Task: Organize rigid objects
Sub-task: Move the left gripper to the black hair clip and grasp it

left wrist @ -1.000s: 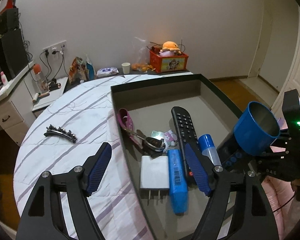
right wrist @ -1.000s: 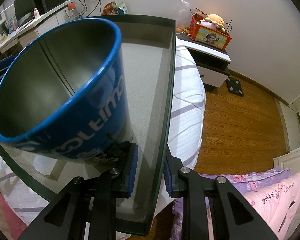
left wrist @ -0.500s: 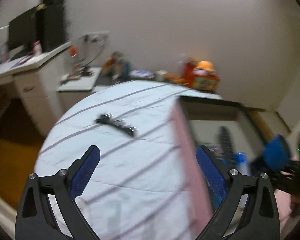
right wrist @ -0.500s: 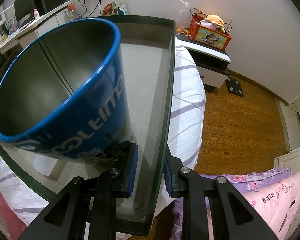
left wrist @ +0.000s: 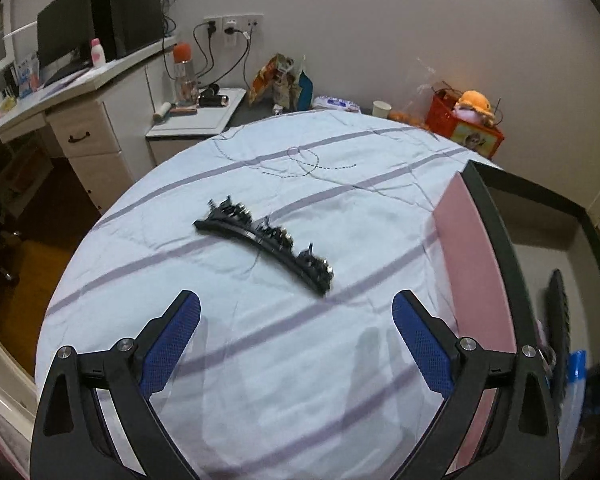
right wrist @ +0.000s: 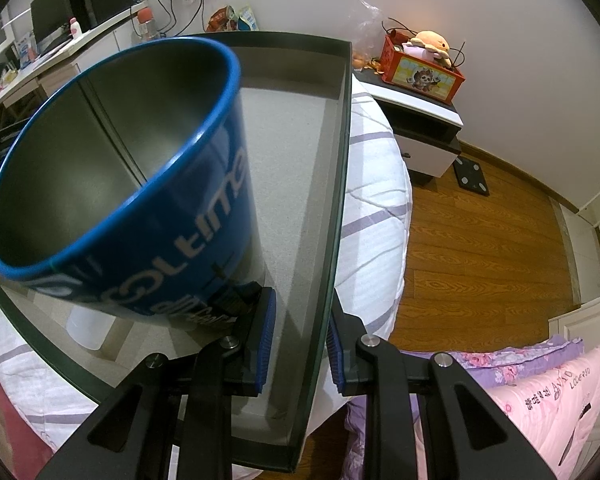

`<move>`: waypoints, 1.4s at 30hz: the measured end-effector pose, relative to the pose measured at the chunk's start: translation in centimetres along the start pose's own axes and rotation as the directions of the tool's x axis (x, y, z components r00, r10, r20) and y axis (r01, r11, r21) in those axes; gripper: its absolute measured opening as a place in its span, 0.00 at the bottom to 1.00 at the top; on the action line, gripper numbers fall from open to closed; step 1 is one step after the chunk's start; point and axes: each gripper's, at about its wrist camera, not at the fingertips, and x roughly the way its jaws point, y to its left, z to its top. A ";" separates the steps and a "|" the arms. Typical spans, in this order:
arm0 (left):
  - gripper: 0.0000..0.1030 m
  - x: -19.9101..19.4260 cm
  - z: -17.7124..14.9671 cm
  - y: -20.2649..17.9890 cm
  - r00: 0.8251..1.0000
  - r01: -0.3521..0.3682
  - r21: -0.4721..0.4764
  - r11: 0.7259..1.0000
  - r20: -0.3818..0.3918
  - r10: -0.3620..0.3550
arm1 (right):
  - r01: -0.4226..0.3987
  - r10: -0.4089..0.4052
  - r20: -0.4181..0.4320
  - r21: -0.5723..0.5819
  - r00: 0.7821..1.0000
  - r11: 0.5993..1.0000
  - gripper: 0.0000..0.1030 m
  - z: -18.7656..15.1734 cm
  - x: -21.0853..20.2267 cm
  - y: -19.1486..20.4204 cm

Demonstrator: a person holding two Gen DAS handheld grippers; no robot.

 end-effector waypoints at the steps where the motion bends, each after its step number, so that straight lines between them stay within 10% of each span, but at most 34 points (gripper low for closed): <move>1: 0.94 0.3 0.1 -0.1 1.000 -0.006 -0.004 1.000 -0.003 0.006 | 0.000 0.000 0.000 -0.002 1.000 1.000 0.25 0.0 0.0 0.0; 7: 0.79 1.8 0.2 0.1 1.000 -0.013 -0.016 1.000 -0.019 0.013 | -0.006 0.006 0.000 -0.004 1.000 1.000 0.25 0.0 0.0 -0.1; 13: 0.19 1.1 0.1 1.6 0.998 0.064 0.002 0.998 -0.028 -0.064 | -0.006 0.006 0.000 -0.004 1.000 1.000 0.25 0.0 0.0 -0.1; 16: 0.16 0.2 -0.7 2.9 0.989 0.134 -0.005 0.991 -0.057 -0.134 | -0.006 0.006 0.000 -0.004 1.000 1.000 0.25 0.0 0.0 -0.1; 30: 0.16 -6.9 -8.6 3.6 0.974 0.212 0.160 0.964 -0.118 -0.195 | -0.002 0.002 -0.004 0.001 1.000 1.000 0.25 0.1 0.2 0.2; 37: 0.50 -5.3 -6.6 3.1 0.979 0.197 0.135 0.971 -0.079 -0.187 | -0.002 0.002 -0.003 0.001 1.000 1.000 0.25 0.0 0.2 0.1; 42: 0.57 -2.9 -4.3 2.2 0.986 0.159 0.110 0.981 -0.064 -0.153 | -0.007 0.007 -0.003 0.005 1.000 1.000 0.25 0.0 0.3 0.0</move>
